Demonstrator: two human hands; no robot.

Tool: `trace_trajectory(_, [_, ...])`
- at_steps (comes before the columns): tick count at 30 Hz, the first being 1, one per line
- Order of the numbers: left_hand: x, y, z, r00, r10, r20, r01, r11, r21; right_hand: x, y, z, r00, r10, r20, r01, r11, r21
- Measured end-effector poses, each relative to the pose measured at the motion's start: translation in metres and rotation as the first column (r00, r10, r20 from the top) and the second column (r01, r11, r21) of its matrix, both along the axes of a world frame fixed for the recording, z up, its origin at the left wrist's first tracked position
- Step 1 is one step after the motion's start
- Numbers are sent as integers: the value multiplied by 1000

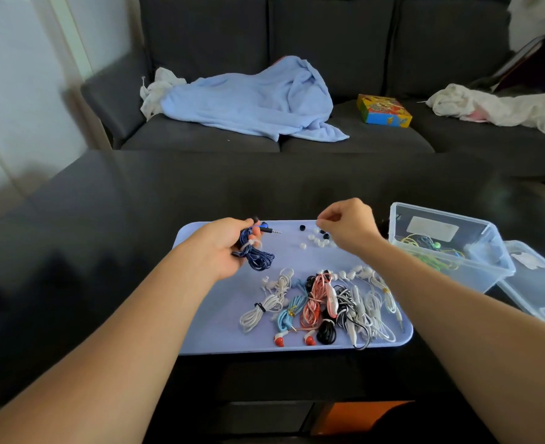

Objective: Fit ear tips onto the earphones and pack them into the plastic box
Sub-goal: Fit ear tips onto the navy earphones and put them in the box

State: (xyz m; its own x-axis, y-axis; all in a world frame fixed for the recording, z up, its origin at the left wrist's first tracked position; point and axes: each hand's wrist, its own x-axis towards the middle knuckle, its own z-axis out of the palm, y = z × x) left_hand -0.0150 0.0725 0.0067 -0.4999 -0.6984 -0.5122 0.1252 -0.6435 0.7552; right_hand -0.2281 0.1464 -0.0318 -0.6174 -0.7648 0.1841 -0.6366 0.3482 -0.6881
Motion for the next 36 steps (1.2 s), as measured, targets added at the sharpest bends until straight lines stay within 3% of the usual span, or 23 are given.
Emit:
trace_trajectory(7, [2,2,4,999,-41,-9,41,999,-5,3,-37,-21,997,-46,-61,51,995,88])
trace_trajectory(16, [12,7,6,990,-140,22,141,958,-250,11,-50,-29,990,-74,-124,94,981,169])
trace_trajectory(21, [13,12,10,992,-111,-56,92,958,-272,14,-52,-29,979,-41,-199,86,972,221])
trace_trajectory(26, [10,15,6,989,-136,62,149,870,-470,16,-53,-27,975,-12,-222,60,975,212])
trace_trajectory(31, [6,15,2,987,-115,111,156,841,-518,24,-53,-24,973,38,-229,16,972,233])
trace_trajectory(33, [5,14,1,986,-114,119,160,840,-518,26,-53,-23,979,21,-203,17,982,186])
trace_trajectory(36, [3,11,-1,989,-86,124,138,846,-515,33,-49,-8,999,22,-39,-24,998,-56])
